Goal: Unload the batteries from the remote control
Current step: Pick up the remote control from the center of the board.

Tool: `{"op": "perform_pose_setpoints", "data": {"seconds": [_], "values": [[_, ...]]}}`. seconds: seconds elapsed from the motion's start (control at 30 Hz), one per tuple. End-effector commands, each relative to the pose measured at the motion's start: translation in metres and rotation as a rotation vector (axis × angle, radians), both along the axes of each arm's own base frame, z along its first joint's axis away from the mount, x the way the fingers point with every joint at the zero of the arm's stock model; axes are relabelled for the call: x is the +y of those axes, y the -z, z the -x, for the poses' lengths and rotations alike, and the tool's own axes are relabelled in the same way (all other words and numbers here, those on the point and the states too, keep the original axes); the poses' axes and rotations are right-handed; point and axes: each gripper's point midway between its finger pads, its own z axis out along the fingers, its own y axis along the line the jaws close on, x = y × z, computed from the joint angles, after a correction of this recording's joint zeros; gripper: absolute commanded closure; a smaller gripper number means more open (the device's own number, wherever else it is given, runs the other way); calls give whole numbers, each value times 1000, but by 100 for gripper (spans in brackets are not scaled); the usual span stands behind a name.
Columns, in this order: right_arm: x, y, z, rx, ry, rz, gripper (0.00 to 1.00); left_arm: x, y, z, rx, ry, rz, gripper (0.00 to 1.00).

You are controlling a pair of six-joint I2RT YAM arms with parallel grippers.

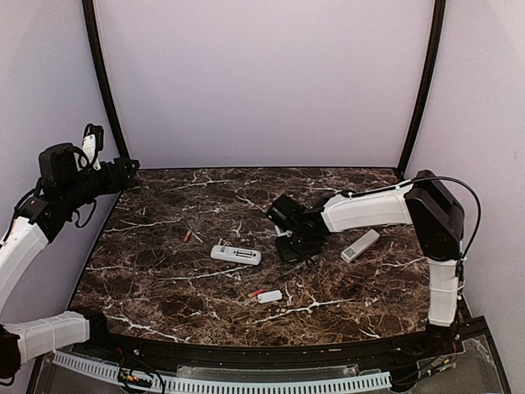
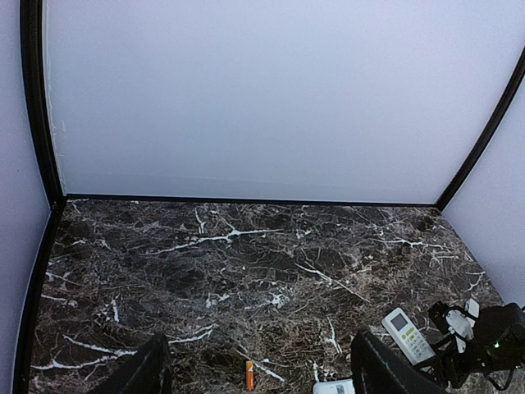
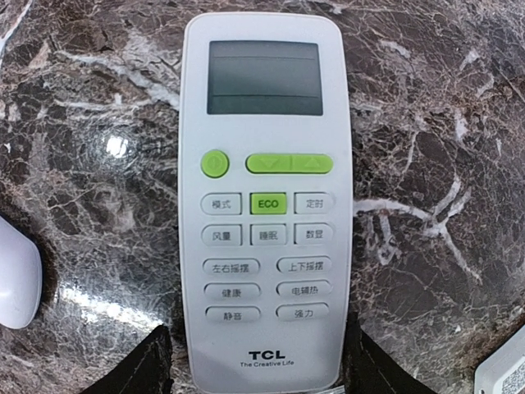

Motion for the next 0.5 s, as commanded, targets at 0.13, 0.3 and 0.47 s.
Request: {"op": "perform_pose_setpoints", "data": {"seconds": [0.13, 0.3, 0.47], "values": [[0, 13, 3, 23, 20, 21, 34, 1, -5, 1, -1, -5, 5, 26], [0, 17, 4, 30, 29, 18, 42, 1, -4, 1, 1, -6, 5, 26], [-2, 9, 2, 5, 50, -7, 58, 1, -3, 0, 4, -5, 5, 26]]}}
